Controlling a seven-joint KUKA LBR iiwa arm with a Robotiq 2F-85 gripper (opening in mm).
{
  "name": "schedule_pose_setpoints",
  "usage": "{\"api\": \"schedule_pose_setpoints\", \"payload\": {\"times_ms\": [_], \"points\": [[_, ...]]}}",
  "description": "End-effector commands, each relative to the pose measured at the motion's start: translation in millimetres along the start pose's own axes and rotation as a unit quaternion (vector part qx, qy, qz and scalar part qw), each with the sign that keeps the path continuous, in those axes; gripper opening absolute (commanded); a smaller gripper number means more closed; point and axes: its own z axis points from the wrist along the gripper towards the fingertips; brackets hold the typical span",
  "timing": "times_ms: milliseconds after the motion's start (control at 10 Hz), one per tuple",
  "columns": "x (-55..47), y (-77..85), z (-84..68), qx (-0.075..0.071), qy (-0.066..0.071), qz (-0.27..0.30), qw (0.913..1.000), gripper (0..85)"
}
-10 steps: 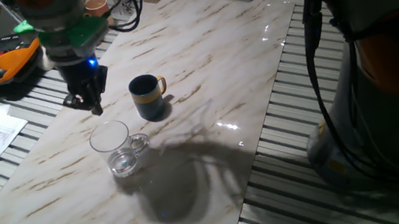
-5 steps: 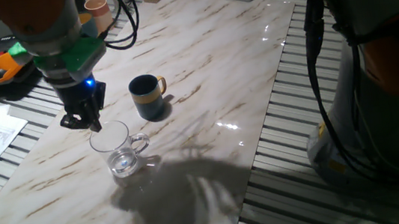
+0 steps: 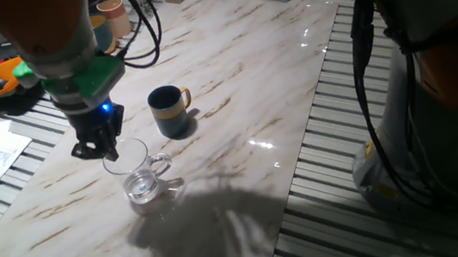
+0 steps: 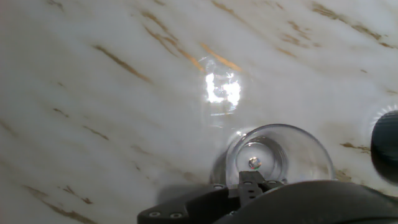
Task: Pour the water from one cup into another empty cup
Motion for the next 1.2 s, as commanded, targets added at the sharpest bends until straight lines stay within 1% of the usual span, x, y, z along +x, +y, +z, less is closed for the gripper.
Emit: {"api": "schedule_pose_setpoints", "payload": {"times_ms": [0, 200, 400, 600, 700, 900, 1100], "points": [[1.2, 2.4, -0.4, 0.0, 0.0, 0.001, 1.0, 0.0], [2.0, 7.8, 0.9, 0.006, 0.0, -0.006, 1.0, 0.0], [2.9, 11.6, 4.0, 0.007, 0.0, -0.009, 0.9999, 0.0], [4.6, 14.7, 3.9, 0.013, -0.002, -0.01, 0.9999, 0.0], [5.1, 17.5, 4.0, 0.024, -0.002, -0.01, 0.9997, 0.0], [5.5, 18.7, 4.5, 0.033, -0.002, -0.016, 0.9993, 0.0], [6.2, 19.5, 4.7, 0.045, -0.002, -0.018, 0.9988, 0.0]]}}
